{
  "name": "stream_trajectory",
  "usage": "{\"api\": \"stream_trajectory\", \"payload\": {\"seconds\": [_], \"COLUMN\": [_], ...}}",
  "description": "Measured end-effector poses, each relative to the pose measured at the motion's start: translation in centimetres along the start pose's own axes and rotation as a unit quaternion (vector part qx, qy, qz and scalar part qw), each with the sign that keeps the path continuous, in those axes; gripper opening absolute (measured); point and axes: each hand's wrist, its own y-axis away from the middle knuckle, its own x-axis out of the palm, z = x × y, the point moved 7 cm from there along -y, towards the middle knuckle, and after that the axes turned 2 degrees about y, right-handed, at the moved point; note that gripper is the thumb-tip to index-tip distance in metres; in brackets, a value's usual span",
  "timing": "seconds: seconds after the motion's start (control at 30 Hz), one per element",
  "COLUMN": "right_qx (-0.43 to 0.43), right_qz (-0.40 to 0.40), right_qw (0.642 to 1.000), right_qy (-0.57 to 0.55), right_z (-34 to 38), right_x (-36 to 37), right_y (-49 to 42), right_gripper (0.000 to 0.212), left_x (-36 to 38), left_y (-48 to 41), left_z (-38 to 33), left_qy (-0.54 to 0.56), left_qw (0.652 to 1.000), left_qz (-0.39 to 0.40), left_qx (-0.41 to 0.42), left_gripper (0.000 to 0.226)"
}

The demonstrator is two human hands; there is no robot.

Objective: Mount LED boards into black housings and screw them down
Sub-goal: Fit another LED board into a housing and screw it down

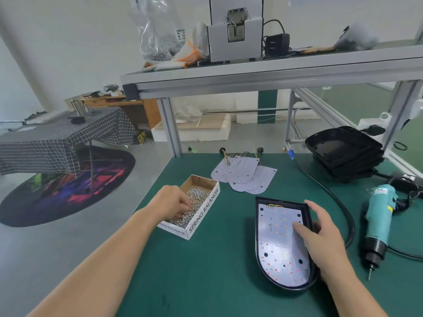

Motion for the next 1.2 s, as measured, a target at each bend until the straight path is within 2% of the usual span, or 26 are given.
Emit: {"api": "stream_trajectory", "payload": {"seconds": [0.17, 0.3, 0.4, 0.6, 0.67, 0.7, 0.73, 0.77, 0.8, 0.9, 0.93, 0.97, 1.03, 1.1, 1.2], "right_qx": [0.002, 0.002, -0.002, -0.004, -0.005, -0.003, 0.001, 0.005, 0.007, 0.009, 0.005, -0.002, -0.019, -0.037, -0.077], "right_qz": [-0.002, -0.005, -0.008, -0.01, -0.012, -0.012, -0.012, -0.011, -0.009, -0.003, -0.003, -0.003, -0.005, -0.017, -0.095], "right_qw": [1.0, 1.0, 1.0, 1.0, 1.0, 1.0, 1.0, 1.0, 1.0, 0.999, 1.0, 1.0, 1.0, 0.999, 0.992], "right_qy": [0.0, -0.004, -0.01, -0.012, -0.009, -0.009, -0.013, -0.018, -0.023, -0.034, -0.029, -0.016, 0.018, 0.035, 0.017], "right_z": [0.0, -0.1, -0.2, -0.2, -0.1, -0.1, -0.1, -0.2, -0.1, 0.4, 0.7, 0.9, 1.4, 2.0, 3.3], "right_x": [0.0, 0.0, 0.0, 0.0, 0.0, 0.0, 0.0, 0.0, 0.0, 0.2, 0.2, 0.1, -0.1, -0.3, -2.3], "right_y": [0.1, -0.1, -0.2, -0.2, -0.2, -0.2, -0.1, -0.1, 0.0, 0.2, 0.2, 0.2, 0.3, 0.4, 0.6], "right_gripper": [0.059, 0.059, 0.059, 0.059, 0.059, 0.058, 0.058, 0.058, 0.059, 0.062, 0.063, 0.064, 0.066, 0.063, 0.049], "left_x": [-0.2, -0.3, 0.1, 0.1, -0.4, -0.6, -0.7, -0.6, -0.4, 0.4, 0.7, 1.1, 2.4, 4.2, 6.2], "left_y": [0.2, 0.4, 0.3, 0.4, 0.4, 0.4, 0.6, 0.7, 0.9, 1.9, 2.2, 2.5, 3.2, 3.9, 4.5], "left_z": [-0.5, -0.3, 0.3, 1.4, 1.6, 1.6, 1.6, 1.7, 1.6, 0.3, -0.8, -2.1, -5.5, -9.0, -13.1], "left_qy": [-0.028, 0.003, 0.039, 0.093, 0.145, 0.206, 0.291, 0.392, 0.5, 0.761, 0.804, 0.829, 0.847, 0.849, 0.847], "left_qw": [0.999, 1.0, 0.999, 0.994, 0.987, 0.975, 0.952, 0.913, 0.857, 0.633, 0.577, 0.541, 0.506, 0.487, 0.468], "left_qz": [-0.018, -0.023, -0.016, -0.028, -0.052, -0.064, -0.071, -0.072, -0.067, -0.019, 0.006, 0.036, 0.109, 0.172, 0.222], "left_qx": [0.015, -0.004, -0.025, -0.045, -0.043, -0.05, -0.065, -0.085, -0.105, -0.141, -0.14, -0.135, -0.12, -0.114, -0.116], "left_gripper": [0.012, 0.013, 0.01, 0.02, 0.017, 0.015, 0.015, 0.016, 0.018, 0.017, 0.016, 0.015, 0.011, 0.01, 0.016]}}
